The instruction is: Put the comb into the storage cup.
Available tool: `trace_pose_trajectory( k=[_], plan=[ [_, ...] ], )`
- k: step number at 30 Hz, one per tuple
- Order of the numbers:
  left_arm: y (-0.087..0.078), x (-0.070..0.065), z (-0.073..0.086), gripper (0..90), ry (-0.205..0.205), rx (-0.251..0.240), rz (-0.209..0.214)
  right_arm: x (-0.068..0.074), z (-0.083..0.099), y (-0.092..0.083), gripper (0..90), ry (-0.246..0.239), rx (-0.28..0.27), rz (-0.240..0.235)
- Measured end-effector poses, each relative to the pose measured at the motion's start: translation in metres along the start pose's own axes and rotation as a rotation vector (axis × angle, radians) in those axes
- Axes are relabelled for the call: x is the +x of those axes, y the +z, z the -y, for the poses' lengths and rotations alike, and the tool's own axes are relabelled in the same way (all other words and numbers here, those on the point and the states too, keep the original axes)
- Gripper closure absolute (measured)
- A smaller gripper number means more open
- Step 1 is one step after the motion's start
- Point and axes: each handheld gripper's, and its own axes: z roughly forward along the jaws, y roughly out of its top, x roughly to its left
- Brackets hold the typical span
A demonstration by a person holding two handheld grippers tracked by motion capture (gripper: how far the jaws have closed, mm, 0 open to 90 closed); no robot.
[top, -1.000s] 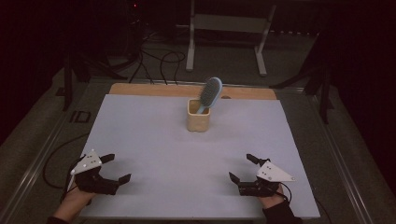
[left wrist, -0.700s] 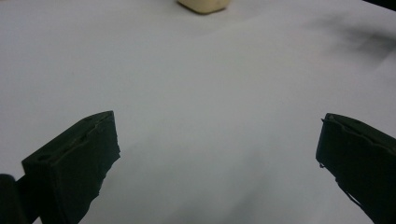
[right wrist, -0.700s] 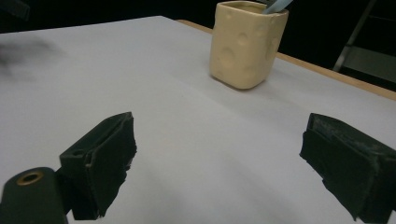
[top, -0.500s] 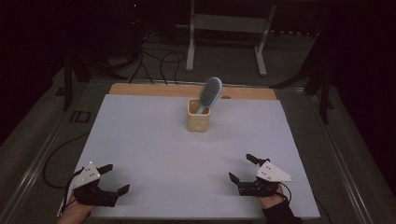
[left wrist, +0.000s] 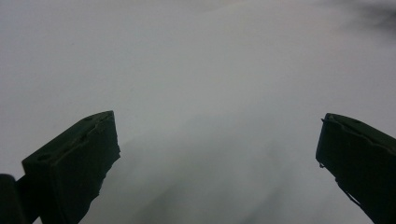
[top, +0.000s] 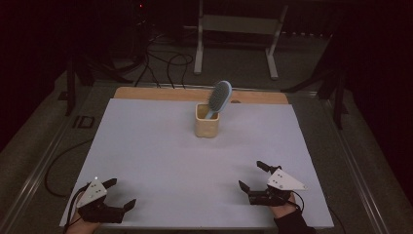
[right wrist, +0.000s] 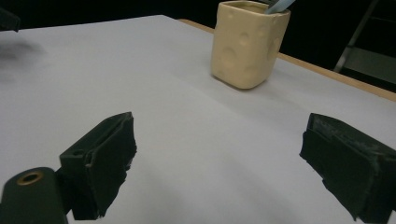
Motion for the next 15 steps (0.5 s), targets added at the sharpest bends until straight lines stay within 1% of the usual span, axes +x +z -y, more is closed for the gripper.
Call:
trace_pose_trajectory(
  k=[4, 6, 7, 11, 12, 13, 14, 15],
  plan=[
    [0.0026, -0.0002, 0.0016, 0.0, 0.012, 0.014, -0.014, 0.0003, 0.0000, 0.0003, 9.6, -0.005, 0.001, 0.001],
    [0.0032, 0.0003, 0.0025, 0.0, 0.008, 0.014, -0.011, 0.0004, 0.0000, 0.0003, 9.6, -0.007, 0.002, 0.000],
    [0.0043, 0.0024, 0.0039, 0.0, -0.004, 0.011, -0.013, 0.0005, 0.0000, 0.0004, 9.6, -0.008, 0.002, 0.000],
    [0.0043, 0.0070, 0.0049, 0.0, -0.024, 0.004, -0.046, 0.0005, 0.0001, 0.0006, 9.6, -0.008, 0.004, -0.001],
    [0.0044, 0.0073, 0.0049, 0.0, -0.026, 0.005, -0.064, 0.0005, 0.0002, 0.0008, 9.6, -0.008, 0.004, -0.002],
    [0.0044, 0.0073, 0.0049, 0.0, -0.026, 0.005, -0.064, 0.0005, 0.0002, 0.0008, 9.6, -0.008, 0.004, -0.002],
    [0.0053, 0.0076, 0.0046, 0.0, -0.019, 0.010, -0.096, 0.0006, 0.0003, 0.0012, 9.6, -0.010, 0.004, -0.003],
    [0.0053, 0.0076, 0.0046, 0.0, -0.019, 0.010, -0.096, 0.0006, 0.0003, 0.0012, 9.6, -0.010, 0.004, -0.003]
  ],
)
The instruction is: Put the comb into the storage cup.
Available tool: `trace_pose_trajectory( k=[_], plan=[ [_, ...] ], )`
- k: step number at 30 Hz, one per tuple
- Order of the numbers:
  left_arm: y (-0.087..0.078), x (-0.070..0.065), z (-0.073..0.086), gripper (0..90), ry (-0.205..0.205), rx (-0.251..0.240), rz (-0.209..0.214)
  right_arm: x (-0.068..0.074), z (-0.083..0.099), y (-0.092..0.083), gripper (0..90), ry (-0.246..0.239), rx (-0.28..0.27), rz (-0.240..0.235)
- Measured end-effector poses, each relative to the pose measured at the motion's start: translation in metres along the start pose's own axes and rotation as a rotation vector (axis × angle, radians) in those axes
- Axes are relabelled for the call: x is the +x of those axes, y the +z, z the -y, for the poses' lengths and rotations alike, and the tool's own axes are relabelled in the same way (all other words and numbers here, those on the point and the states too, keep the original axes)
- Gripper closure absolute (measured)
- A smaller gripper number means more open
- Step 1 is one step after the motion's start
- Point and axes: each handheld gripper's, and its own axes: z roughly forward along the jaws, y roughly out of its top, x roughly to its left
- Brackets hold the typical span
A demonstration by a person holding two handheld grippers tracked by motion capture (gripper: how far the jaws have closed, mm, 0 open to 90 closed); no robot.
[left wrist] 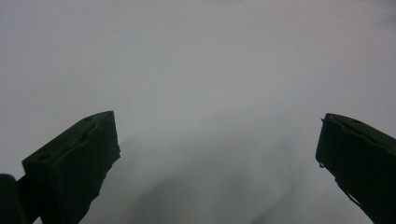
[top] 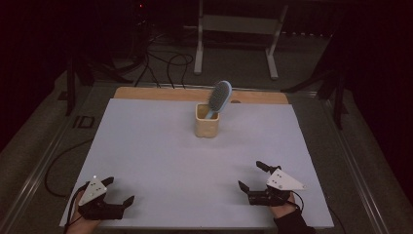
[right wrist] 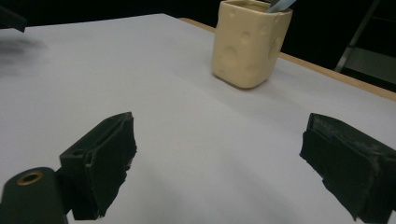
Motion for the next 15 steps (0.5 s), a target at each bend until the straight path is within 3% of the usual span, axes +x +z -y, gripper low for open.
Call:
trace_pose_trajectory(
  k=[1, 8, 11, 15],
  plan=[
    [0.001, 0.001, 0.000, 0.0, -0.006, 0.011, -0.020, 0.000, 0.000, 0.000, 9.6, 0.000, 0.000, -0.001],
    [0.000, 0.007, -0.002, 0.0, -0.047, -0.006, -0.023, 0.000, 0.001, 0.002, 9.6, 0.003, 0.005, -0.002],
    [0.002, 0.010, -0.007, 0.0, -0.064, 0.007, -0.049, 0.000, 0.001, 0.002, 9.6, 0.005, 0.007, -0.004],
    [0.003, 0.011, -0.012, 0.0, -0.054, -0.015, -0.039, -0.001, 0.002, 0.003, 9.6, 0.008, 0.010, -0.004]
  ],
)
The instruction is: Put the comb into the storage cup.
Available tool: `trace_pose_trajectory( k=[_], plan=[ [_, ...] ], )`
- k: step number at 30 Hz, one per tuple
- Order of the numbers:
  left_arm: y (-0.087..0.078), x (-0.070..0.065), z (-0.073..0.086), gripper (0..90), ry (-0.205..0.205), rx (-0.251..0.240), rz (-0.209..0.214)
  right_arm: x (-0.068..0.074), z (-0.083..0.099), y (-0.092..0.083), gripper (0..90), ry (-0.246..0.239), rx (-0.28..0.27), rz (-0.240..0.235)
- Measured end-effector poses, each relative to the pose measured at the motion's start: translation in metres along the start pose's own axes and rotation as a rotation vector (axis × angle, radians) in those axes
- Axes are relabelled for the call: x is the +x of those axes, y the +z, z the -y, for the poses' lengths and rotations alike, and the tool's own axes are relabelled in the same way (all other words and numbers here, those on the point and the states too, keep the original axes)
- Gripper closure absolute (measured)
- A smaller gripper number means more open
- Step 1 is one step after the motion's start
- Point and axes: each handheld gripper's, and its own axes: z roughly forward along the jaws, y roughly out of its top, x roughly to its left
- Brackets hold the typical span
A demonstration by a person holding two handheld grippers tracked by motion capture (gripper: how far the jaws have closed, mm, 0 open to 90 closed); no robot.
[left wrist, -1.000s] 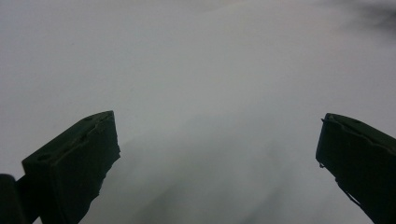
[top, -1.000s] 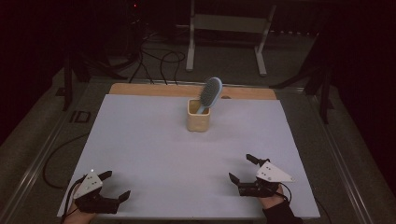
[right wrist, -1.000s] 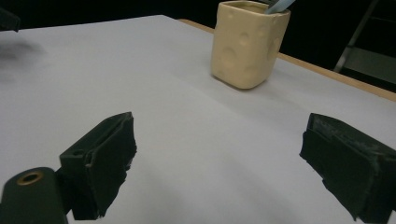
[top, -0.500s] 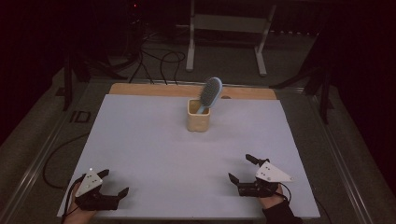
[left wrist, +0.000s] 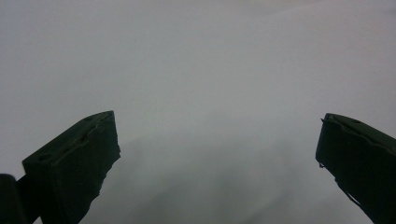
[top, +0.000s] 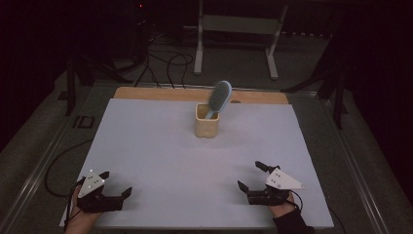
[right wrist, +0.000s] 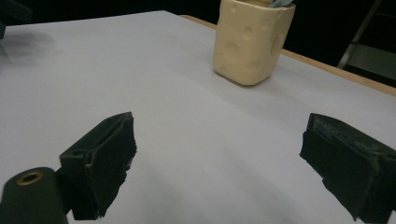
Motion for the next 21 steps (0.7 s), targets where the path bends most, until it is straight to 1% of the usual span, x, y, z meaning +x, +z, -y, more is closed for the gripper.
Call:
trace_pose_trajectory(
  k=[2, 5, 7, 9, 10, 12, 14, 18, 21],
  plan=[
    [0.0009, 0.0005, -0.0020, 0.0, 0.004, -0.011, 0.009, -0.0002, 0.0003, 0.0005, 9.6, -0.003, 0.004, -0.002],
    [0.0021, 0.0008, -0.0045, 0.0, 0.007, -0.024, 0.008, 0.0000, 0.0003, 0.0007, 9.6, -0.004, 0.004, -0.002],
    [0.0019, 0.0001, -0.0054, 0.0, 0.018, -0.029, 0.005, 0.0003, 0.0002, 0.0005, 9.6, -0.006, 0.005, -0.002],
    [0.0006, -0.0010, -0.0054, 0.0, 0.023, -0.038, 0.015, 0.0006, -0.0001, 0.0000, 9.6, -0.006, 0.004, -0.001],
    [0.0006, -0.0010, -0.0054, 0.0, 0.023, -0.038, 0.015, 0.0006, -0.0002, -0.0001, 9.6, -0.005, 0.003, 0.000],
    [-0.0005, -0.0030, -0.0056, 0.0, 0.036, -0.039, 0.013, 0.0005, -0.0002, -0.0001, 9.6, -0.006, 0.002, 0.002],
    [-0.0006, -0.0036, -0.0057, 0.0, 0.037, -0.040, 0.013, 0.0008, -0.0003, -0.0002, 9.6, -0.005, 0.003, -0.001],
    [0.0001, -0.0047, -0.0062, 0.0, 0.045, -0.043, 0.029, 0.0003, 0.0002, 0.0003, 9.6, -0.002, 0.005, -0.002],
    [-0.0002, -0.0057, -0.0065, 0.0, 0.048, -0.046, 0.031, 0.0001, 0.0003, 0.0002, 9.6, 0.000, 0.007, 0.000]
  ],
)
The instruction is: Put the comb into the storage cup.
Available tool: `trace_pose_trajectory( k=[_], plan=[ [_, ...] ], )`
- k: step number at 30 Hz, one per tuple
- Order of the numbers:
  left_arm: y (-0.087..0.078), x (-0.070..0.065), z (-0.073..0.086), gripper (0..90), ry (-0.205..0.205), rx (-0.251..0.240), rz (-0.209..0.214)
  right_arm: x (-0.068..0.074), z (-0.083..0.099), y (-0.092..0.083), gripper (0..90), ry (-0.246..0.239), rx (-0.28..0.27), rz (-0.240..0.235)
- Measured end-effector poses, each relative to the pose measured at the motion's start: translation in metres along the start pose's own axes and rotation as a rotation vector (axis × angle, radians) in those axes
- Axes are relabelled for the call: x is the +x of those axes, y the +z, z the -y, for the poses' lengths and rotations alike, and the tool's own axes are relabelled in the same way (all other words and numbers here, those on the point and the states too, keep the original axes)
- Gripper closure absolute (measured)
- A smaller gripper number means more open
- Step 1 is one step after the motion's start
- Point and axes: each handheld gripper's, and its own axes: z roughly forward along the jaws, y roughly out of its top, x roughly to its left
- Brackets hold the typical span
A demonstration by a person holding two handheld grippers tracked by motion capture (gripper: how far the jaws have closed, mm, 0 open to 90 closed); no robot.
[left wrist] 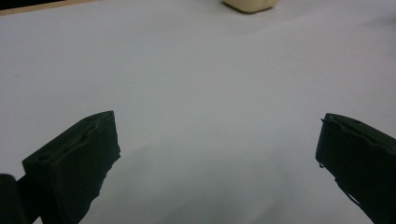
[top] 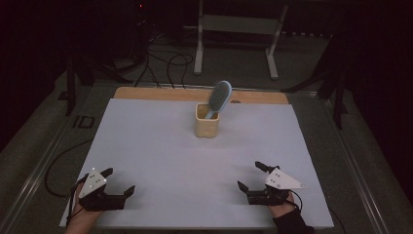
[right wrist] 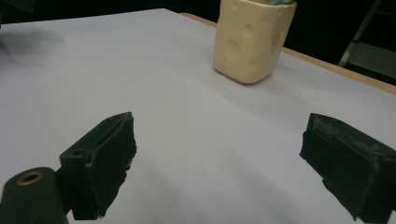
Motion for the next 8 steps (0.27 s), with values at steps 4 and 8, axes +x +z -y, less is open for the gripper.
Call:
trace_pose_trajectory(
  k=[4, 8],
  plan=[
    [-0.0005, 0.0007, 0.0003, 0.0, -0.001, -0.001, 0.002, -0.0003, 0.0000, -0.0005, 9.6, 0.000, -0.004, 0.002],
    [-0.0014, 0.0006, -0.0001, 0.0, -0.003, -0.005, 0.006, -0.0001, 0.0000, -0.0006, 9.6, 0.000, -0.002, 0.002]
  ],
)
